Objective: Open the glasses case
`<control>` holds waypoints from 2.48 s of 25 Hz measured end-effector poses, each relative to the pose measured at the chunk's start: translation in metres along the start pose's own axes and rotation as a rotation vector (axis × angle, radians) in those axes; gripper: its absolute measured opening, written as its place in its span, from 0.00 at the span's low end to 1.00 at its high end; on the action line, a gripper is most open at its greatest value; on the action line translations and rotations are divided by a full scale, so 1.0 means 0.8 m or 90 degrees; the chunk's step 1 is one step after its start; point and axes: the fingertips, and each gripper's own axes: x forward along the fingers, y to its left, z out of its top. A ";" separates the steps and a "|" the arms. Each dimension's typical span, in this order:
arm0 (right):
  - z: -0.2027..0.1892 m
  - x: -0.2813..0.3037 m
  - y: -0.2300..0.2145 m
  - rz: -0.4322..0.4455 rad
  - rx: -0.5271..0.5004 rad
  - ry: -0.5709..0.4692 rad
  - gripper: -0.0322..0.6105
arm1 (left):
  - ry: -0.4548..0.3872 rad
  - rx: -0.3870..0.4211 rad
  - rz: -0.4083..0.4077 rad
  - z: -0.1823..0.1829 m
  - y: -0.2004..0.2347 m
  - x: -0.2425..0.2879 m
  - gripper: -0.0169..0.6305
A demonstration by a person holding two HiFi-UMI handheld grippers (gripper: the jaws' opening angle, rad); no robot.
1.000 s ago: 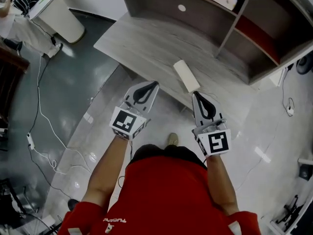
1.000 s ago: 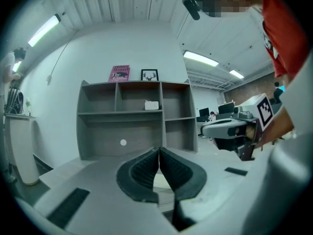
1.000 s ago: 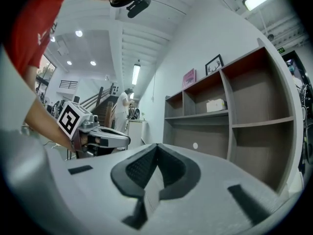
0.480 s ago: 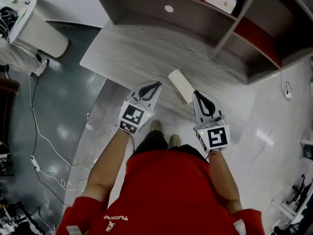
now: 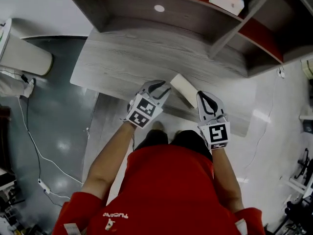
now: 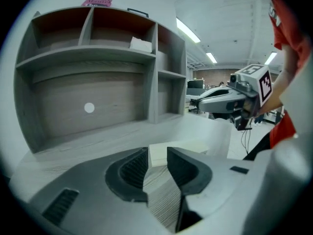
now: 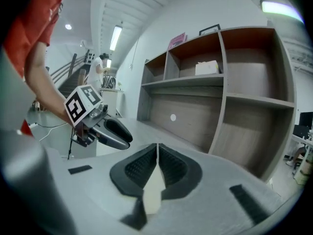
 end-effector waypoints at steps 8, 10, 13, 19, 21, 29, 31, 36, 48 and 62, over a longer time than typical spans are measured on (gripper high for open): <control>-0.062 0.020 0.005 0.036 -0.006 0.097 0.29 | 0.106 0.023 -0.081 -0.030 0.005 0.044 0.24; -0.076 0.020 0.006 0.049 -0.008 0.117 0.33 | 0.127 0.017 -0.092 -0.037 0.005 0.052 0.25; -0.096 0.019 0.009 0.068 -0.012 0.142 0.39 | 0.147 0.012 -0.101 -0.043 0.004 0.062 0.25; -0.132 0.022 0.015 0.101 -0.028 0.198 0.50 | 0.176 -0.015 -0.115 -0.046 0.002 0.073 0.26; -0.143 0.024 0.017 0.110 -0.036 0.218 0.53 | 0.195 -0.024 -0.125 -0.048 -0.002 0.074 0.26; -0.162 0.029 0.020 0.113 -0.075 0.252 0.51 | 0.238 -0.001 -0.133 -0.060 -0.005 0.087 0.26; -0.163 0.029 0.020 0.116 -0.074 0.251 0.50 | 0.239 0.003 -0.134 -0.059 -0.006 0.088 0.26; -0.157 0.028 0.015 0.157 0.023 0.225 0.50 | 0.232 0.014 -0.131 -0.055 -0.005 0.090 0.25; -0.118 0.023 -0.047 0.147 0.169 0.134 0.28 | 0.234 0.011 -0.116 -0.056 -0.004 0.090 0.25; -0.130 0.044 -0.113 0.036 0.127 0.146 0.08 | 0.235 0.003 -0.091 -0.053 -0.003 0.096 0.24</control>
